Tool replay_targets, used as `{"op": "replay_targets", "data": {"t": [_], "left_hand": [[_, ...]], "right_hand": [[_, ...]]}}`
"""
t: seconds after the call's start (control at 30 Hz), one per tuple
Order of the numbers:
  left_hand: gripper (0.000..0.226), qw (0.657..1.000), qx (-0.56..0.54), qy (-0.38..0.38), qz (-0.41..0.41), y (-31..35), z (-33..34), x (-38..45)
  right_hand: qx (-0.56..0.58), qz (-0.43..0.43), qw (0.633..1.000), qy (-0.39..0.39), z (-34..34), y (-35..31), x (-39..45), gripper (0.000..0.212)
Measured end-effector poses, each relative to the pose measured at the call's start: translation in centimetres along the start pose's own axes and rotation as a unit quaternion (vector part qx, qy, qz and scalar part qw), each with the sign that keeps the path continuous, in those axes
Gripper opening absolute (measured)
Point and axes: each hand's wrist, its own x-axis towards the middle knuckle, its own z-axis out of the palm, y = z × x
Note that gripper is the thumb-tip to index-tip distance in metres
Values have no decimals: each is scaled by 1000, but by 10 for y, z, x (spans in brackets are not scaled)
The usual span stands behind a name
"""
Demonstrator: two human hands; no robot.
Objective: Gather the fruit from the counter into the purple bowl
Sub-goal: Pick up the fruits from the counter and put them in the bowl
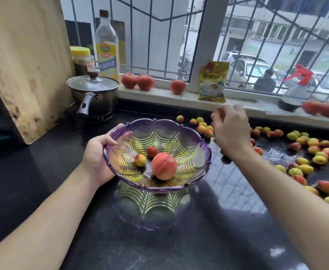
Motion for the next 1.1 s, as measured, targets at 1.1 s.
{"op": "replay_targets", "data": {"t": [1.1], "left_hand": [[43, 836, 390, -59, 382, 2, -28, 19]], "right_hand": [[-200, -142, 881, -404, 145, 25, 117, 61]]}}
